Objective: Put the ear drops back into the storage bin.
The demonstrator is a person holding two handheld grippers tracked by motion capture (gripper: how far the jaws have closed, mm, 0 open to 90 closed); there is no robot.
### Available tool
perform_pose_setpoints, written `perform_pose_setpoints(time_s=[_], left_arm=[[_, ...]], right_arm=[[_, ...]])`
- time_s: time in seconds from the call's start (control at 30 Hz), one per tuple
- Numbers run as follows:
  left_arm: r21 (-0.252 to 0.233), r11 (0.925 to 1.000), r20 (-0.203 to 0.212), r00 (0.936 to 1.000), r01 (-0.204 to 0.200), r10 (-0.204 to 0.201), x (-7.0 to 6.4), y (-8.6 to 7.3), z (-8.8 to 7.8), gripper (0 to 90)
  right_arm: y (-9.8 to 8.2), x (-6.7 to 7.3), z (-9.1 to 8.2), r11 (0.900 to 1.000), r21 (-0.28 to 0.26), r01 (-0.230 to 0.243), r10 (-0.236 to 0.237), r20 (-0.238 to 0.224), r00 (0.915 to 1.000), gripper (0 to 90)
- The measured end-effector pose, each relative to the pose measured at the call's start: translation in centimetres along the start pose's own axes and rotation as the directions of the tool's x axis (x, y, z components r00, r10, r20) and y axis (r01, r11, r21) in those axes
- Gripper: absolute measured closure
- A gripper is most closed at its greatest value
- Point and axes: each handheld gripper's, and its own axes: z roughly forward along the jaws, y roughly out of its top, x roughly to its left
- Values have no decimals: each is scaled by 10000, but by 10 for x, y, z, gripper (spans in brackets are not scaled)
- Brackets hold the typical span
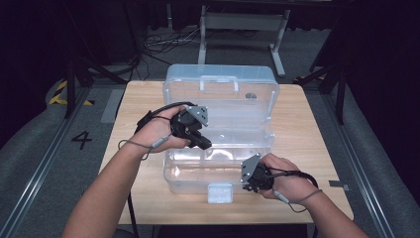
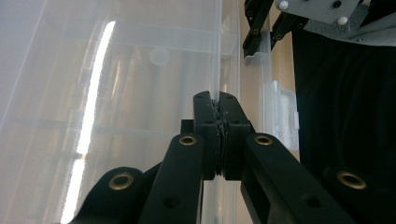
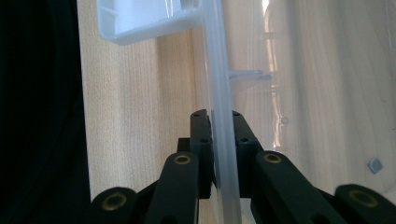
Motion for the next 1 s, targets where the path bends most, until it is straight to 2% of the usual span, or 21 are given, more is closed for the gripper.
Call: perform_pose_setpoints(time_s=[0.13, 0.3, 0.6, 1.0], left_arm=[[87, 10000, -17, 10000, 1, -1, -2, 1, 1, 880], [-68, 10000, 139, 9999, 60, -59, -2, -2, 2, 879], [-56, 9999, 212, 9997, 102, -101, -4, -4, 4, 879], [-79, 9999, 180, 9998, 111, -109, -6, -5, 5, 883]], right_arm=[[0, 1, 0, 10000, -38, -78, 78, 97, 9999, 829], [0, 2, 0, 10000, 3, -89, 89, 206, 9997, 819], [2, 5, -1, 9997, 138, -177, 169, 518, 9985, 816], [1, 7, -9, 9996, -107, -268, 275, 677, 9973, 822]])
